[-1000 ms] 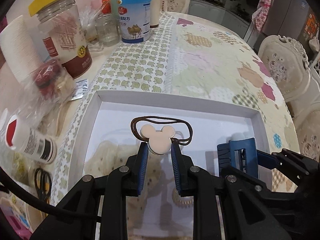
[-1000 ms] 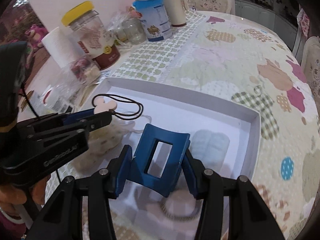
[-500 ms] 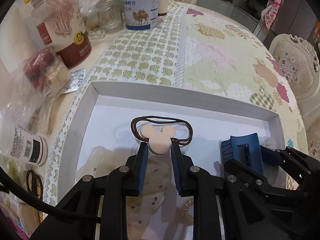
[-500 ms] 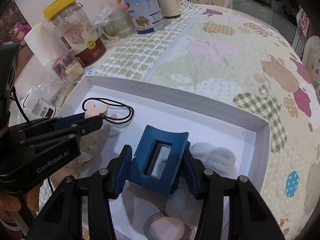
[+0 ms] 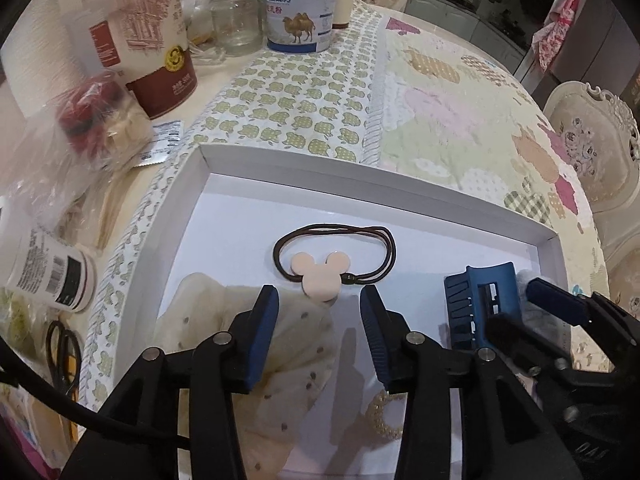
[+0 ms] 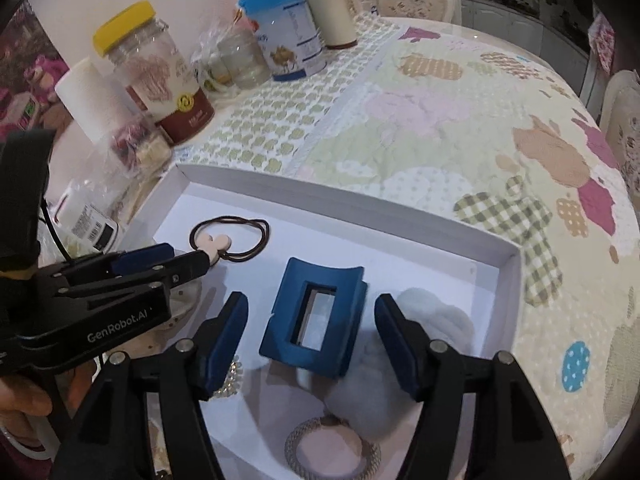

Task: Organize jewelry
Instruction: 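Withdraw both open tools from the tray toward the remaining bead jewelry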

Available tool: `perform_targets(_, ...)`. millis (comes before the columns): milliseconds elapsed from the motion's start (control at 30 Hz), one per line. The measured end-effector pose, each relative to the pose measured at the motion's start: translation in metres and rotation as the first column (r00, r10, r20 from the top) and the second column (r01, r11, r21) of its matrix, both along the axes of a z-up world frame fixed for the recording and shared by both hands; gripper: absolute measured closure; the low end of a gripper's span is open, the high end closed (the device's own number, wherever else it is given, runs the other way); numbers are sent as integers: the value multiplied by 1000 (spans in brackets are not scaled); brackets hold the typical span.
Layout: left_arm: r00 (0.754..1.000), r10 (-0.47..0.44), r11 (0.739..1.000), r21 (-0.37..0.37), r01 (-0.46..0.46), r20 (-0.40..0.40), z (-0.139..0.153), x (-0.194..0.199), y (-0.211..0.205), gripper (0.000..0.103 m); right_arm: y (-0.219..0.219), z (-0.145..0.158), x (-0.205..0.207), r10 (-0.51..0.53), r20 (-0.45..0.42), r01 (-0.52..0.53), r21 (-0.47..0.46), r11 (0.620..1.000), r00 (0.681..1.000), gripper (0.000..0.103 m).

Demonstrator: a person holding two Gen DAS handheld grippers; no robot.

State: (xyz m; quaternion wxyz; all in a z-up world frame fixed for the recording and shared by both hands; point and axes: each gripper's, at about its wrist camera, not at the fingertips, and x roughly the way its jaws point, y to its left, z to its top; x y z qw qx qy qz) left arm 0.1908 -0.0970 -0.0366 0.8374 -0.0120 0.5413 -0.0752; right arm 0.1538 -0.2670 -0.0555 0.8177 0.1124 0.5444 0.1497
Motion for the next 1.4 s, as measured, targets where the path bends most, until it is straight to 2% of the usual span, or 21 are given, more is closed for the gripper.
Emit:
perform_targets(233, 999, 3, 1000, -10, -2, 46, 23, -21, 6, 71, -6, 26, -24, -40, 39, 39, 12, 999, 998, 34)
perform_targets(700, 988, -33, 999, 26, 29, 148, 66, -92, 10, 71, -3, 70, -97, -116, 74, 116, 2, 993, 990, 34)
perform_targets(1000, 985, -55, 998, 44, 48, 163, 73, -145, 20, 71, 0, 87, -152, -161, 88, 162, -10, 987, 983, 34)
perform_targets(1400, 979, -90, 994, 75, 78, 180, 73, -202, 32, 71, 9, 95, -212, -181, 83, 185, -42, 982, 980, 34)
